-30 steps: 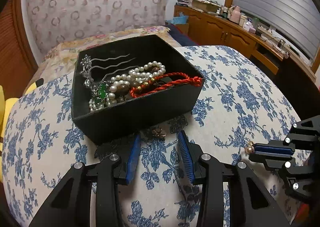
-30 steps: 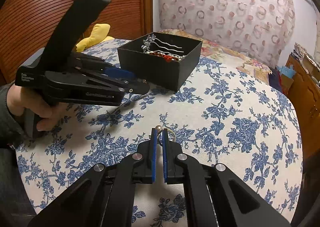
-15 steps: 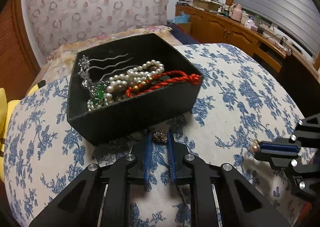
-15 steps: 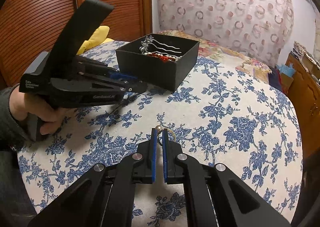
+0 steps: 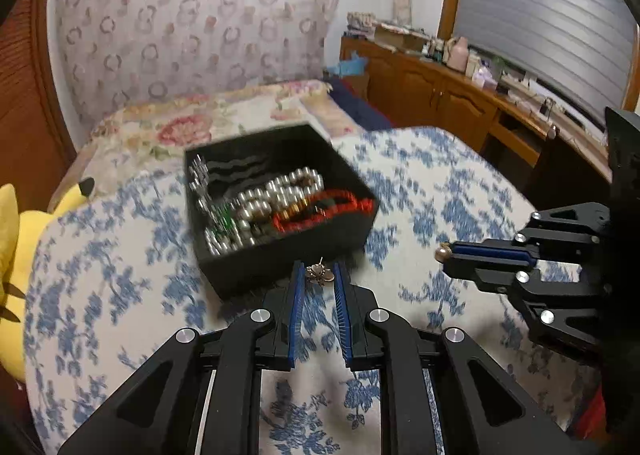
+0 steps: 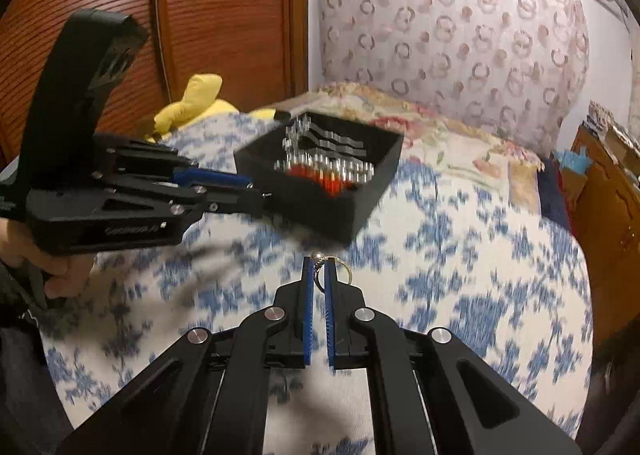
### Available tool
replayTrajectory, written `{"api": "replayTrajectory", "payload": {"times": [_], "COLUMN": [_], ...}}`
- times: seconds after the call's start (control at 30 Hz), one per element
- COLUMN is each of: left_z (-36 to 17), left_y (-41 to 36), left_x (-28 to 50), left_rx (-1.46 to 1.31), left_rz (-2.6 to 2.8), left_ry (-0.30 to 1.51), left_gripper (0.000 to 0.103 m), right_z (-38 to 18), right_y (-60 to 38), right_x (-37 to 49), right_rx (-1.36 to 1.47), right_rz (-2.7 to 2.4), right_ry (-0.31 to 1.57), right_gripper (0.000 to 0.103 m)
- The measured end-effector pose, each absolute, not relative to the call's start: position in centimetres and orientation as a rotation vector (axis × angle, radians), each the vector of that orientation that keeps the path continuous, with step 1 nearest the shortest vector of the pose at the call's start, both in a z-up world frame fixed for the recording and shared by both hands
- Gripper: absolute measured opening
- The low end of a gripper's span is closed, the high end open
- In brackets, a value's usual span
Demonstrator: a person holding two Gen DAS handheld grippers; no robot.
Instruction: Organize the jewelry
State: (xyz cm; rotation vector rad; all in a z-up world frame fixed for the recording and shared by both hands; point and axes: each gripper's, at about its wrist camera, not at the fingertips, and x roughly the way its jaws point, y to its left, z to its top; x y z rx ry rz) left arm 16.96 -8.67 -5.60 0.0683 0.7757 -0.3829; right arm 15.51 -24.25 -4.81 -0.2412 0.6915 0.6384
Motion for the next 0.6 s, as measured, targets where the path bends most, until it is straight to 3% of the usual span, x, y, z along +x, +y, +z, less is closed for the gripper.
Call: {"api": "replayTrajectory", "payload": {"times": [0.6], "left_z": [-4.5], "left_y": [-6.5], "left_x": [22.0], "left_rx": [0.043], "left_rz": [-0.309], "left_ry": [0.742], "left_gripper": [0.014], "right_z": [-3.2], "right_y": [-21.1], "right_x": [23.3], "right_rx": [-0.221], "right_rz": [0.656], "right_ry": [0.665], "right_gripper": [0.006]}}
